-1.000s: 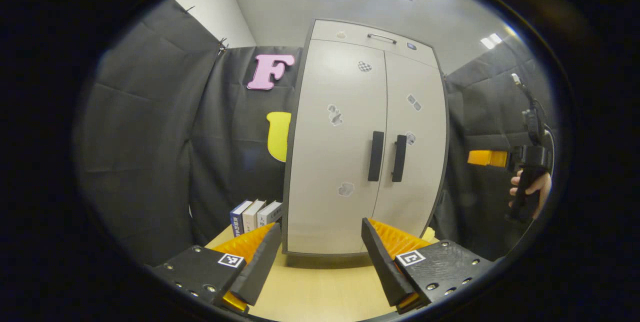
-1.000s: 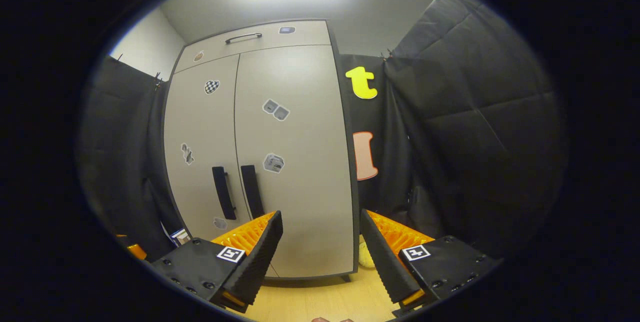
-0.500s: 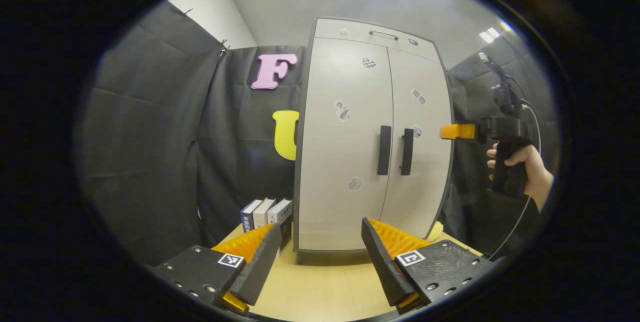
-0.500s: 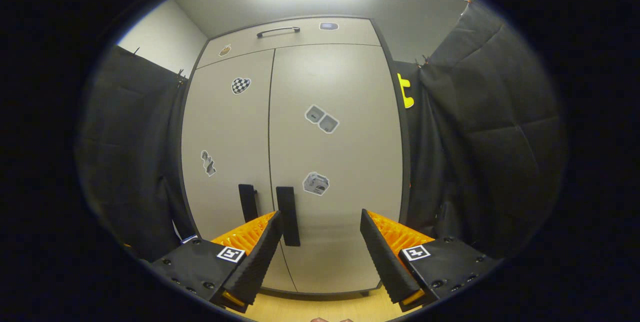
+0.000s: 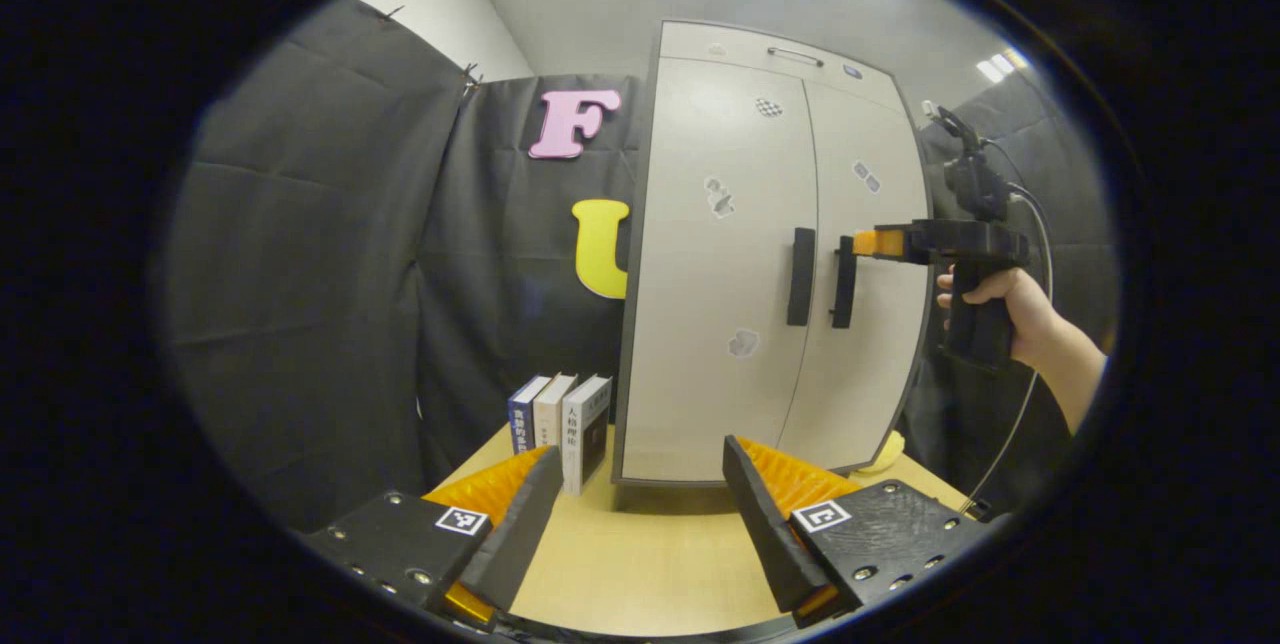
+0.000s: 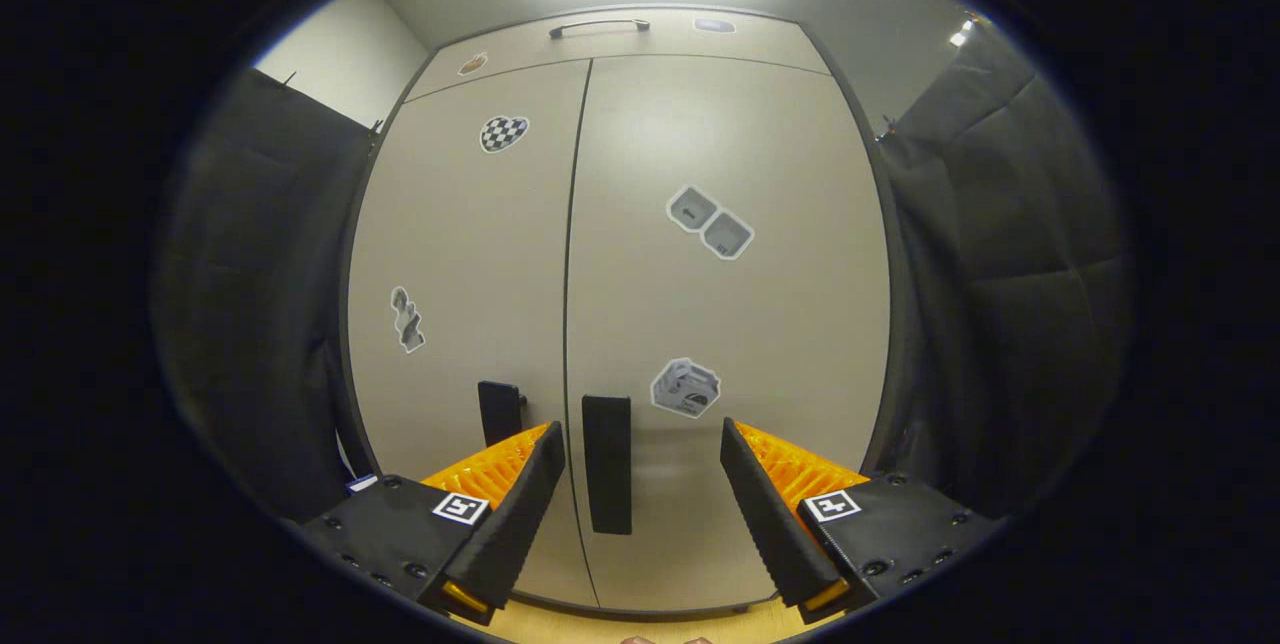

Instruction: Open the right door of the double-door shoe cabinet with the right hand, and open the left door with the left hand.

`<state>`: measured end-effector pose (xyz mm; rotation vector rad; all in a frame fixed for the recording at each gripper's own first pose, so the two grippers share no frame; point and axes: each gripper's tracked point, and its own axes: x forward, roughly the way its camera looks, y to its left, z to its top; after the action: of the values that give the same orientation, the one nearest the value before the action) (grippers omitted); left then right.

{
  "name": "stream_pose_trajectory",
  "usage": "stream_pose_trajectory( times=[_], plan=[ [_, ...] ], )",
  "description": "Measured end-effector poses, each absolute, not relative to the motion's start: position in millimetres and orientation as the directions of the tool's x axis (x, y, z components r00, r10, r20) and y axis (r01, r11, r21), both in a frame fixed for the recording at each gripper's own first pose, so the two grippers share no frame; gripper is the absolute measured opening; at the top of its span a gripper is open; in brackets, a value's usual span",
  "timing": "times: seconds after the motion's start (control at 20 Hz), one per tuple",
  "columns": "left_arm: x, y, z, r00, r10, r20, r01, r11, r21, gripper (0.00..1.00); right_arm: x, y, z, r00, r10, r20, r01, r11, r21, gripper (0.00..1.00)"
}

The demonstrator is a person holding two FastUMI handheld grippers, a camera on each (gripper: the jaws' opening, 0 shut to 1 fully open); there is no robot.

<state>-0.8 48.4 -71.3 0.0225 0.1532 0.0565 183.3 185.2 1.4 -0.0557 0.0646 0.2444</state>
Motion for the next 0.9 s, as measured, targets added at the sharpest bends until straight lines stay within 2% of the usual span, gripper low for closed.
stream_pose_trajectory(
  times=[0.15,0.2,0.25,0.35,0.4,0.45,0.55,0.6,0.65,0.75,0.8,0.9],
  plan=[
    [-2,60,-75,0.984,0.084,-0.159,-0.079,0.996,0.04,0.94,199,193,-15,0.969,0.225,-0.096,-0.231,0.971,-0.057,1.0],
    [-1,64,-76,0.982,0.093,-0.161,-0.087,0.995,0.043,0.94,203,195,-18,0.97,0.224,-0.099,-0.231,0.971,-0.067,0.96],
    [-2,67,-77,0.981,0.1,-0.165,-0.094,0.995,0.043,0.94,207,198,-21,0.97,0.222,-0.1,-0.23,0.97,-0.081,1.0],
    [-3,73,-80,0.978,0.111,-0.175,-0.105,0.994,0.039,0.94,214,203,-30,0.969,0.218,-0.118,-0.229,0.969,-0.091,0.96],
    [-3,75,-82,0.977,0.116,-0.181,-0.111,0.993,0.038,0.94,217,207,-34,0.965,0.225,-0.13,-0.238,0.967,-0.088,1.0],
    [-4,77,-84,0.975,0.119,-0.187,-0.115,0.993,0.036,0.94,220,210,-38,0.963,0.23,-0.14,-0.243,0.966,-0.086,0.96],
    [-5,81,-85,0.974,0.125,-0.19,-0.121,0.992,0.033,0.95,224,210,-44,0.967,0.207,-0.151,-0.223,0.97,-0.099,0.88],
    [-5,83,-84,0.974,0.127,-0.189,-0.123,0.992,0.034,0.95,226,211,-45,0.968,0.197,-0.156,-0.214,0.971,-0.103,0.72],
    [-7,83,-83,0.974,0.129,-0.188,-0.124,0.992,0.036,0.94,227,211,-49,0.967,0.191,-0.166,-0.209,0.973,-0.096,0.7],
    [-9,85,-83,0.974,0.131,-0.184,-0.125,0.991,0.045,0.94,227,218,-56,0.955,0.225,-0.191,-0.24,0.969,-0.056,0.51],
    [-9,86,-82,0.974,0.132,-0.183,-0.125,0.991,0.051,0.94,229,218,-56,0.956,0.236,-0.176,-0.248,0.967,-0.053,0.38],
    [-10,87,-85,0.973,0.136,-0.188,-0.127,0.99,0.059,0.95,229,216,-54,0.959,0.244,-0.147,-0.253,0.967,-0.042,0.34]
  ],
)
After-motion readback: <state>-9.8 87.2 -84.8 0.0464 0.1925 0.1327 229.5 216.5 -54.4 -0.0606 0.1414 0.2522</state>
